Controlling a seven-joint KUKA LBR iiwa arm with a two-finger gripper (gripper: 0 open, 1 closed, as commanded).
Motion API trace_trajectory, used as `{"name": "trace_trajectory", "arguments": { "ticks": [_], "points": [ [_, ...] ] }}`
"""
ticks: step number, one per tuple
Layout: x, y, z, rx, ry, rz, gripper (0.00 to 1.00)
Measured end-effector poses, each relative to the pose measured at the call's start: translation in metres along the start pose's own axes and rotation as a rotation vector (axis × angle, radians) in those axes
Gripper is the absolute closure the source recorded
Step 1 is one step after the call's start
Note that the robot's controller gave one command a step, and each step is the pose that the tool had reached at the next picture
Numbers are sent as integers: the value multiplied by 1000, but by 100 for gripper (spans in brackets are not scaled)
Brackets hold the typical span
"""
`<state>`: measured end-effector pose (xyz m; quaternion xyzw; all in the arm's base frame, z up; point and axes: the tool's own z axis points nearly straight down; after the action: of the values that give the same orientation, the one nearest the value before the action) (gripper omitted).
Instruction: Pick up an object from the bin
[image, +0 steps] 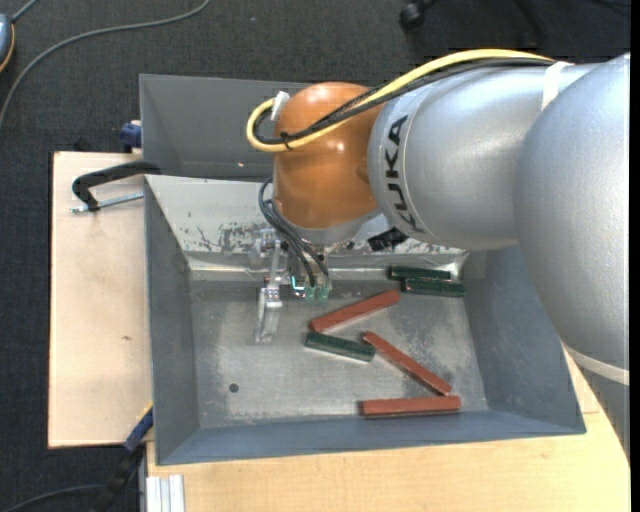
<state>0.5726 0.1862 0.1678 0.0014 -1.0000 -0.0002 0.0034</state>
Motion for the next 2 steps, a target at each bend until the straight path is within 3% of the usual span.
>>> {"name": "trace_trajectory", "arguments": {
  "ticks": [1,2],
  "points": [
    [-24,-99,12,4,-7,-70,0],
    [35,-137,93,0,-4,164,0]
  ]
}}
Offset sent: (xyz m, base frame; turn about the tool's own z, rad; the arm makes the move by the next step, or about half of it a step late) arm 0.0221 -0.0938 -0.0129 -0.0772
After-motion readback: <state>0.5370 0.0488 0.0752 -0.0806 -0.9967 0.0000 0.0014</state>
